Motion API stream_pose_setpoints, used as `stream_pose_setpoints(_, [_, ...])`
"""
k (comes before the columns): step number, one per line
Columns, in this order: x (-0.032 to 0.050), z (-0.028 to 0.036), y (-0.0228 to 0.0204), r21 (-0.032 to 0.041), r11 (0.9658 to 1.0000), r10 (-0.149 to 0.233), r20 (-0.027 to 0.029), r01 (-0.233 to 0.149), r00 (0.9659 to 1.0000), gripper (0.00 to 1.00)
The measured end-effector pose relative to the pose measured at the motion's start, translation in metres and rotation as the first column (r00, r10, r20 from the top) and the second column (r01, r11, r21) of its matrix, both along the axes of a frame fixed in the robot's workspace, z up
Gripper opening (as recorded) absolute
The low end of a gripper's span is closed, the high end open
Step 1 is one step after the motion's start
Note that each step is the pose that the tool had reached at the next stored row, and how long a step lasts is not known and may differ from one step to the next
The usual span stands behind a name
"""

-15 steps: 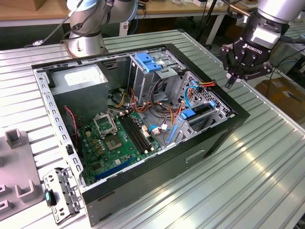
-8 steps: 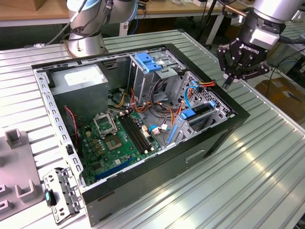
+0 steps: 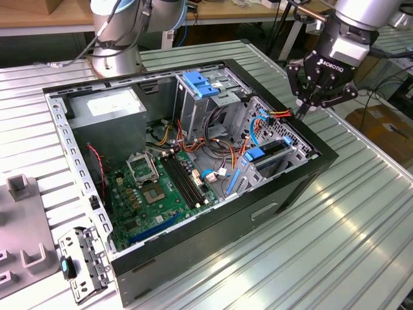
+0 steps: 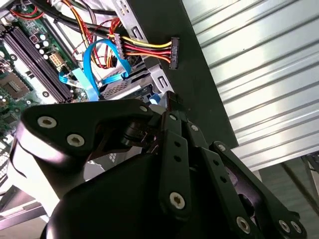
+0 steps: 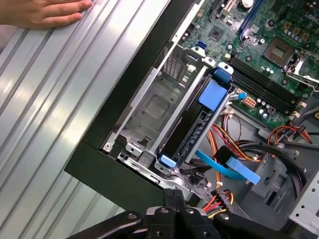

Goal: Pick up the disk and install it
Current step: 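Insert the first disk wire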

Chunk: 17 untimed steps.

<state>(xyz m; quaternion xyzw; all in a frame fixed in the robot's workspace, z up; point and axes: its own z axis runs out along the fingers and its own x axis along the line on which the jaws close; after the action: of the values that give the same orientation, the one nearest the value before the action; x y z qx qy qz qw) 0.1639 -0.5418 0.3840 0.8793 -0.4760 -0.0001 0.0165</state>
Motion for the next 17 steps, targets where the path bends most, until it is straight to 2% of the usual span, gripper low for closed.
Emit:
stream_pose_setpoints(3, [0.0, -0.0009, 0.0001, 0.0001, 0.9982, 0.06, 0.0, -0.06, 0.9982, 0.11])
stream_pose_setpoints(4, [0.0, -0.0014, 0.0001, 0.0002, 0.9958, 0.092, 0.0, -0.092, 0.9958, 0.11])
stream_pose_setpoints(5, [0.0, -0.002, 0.0015, 0.0003, 0.9945, 0.104, 0.0, -0.104, 0.9945, 0.11])
stream_pose_setpoints(7, [-0.0001, -0.0027, 0.0085, 0.0003, 0.9944, 0.106, 0.0001, -0.106, 0.9944, 0.11])
stream_pose_setpoints(9, [0.0006, -0.0033, 0.0132, 0.0006, 0.9939, 0.111, 0.0001, -0.111, 0.9939, 0.11])
stream_pose_setpoints(13, [0.0042, -0.0053, 0.0166, 0.0008, 0.9912, 0.132, 0.0001, -0.132, 0.9912, 0.11])
stream_pose_setpoints(17, [0.0123, -0.0112, 0.0221, -0.0011, 0.9885, 0.151, 0.0001, -0.151, 0.9885, 0.11])
